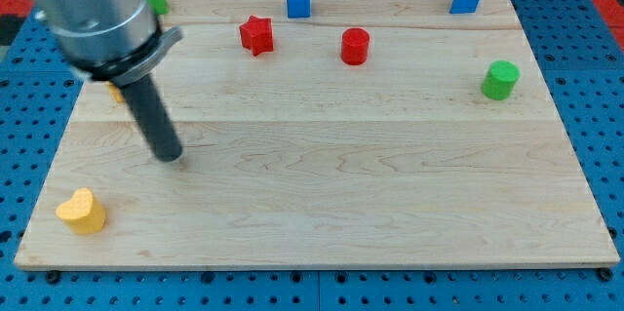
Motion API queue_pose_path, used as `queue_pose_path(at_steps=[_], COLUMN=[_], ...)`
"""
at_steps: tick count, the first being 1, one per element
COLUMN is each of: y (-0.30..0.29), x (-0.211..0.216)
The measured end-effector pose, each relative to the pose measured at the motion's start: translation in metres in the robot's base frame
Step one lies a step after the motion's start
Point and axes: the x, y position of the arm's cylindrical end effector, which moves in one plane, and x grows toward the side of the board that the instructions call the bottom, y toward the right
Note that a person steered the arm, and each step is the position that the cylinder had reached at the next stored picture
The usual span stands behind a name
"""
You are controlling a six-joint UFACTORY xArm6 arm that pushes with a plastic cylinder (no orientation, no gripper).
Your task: Slide red star towards the bottom center
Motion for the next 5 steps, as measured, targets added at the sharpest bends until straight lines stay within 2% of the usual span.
queue_pose_path(at_steps=[1,5], y=[0.031,0.017], x=[-0.032,-0.149])
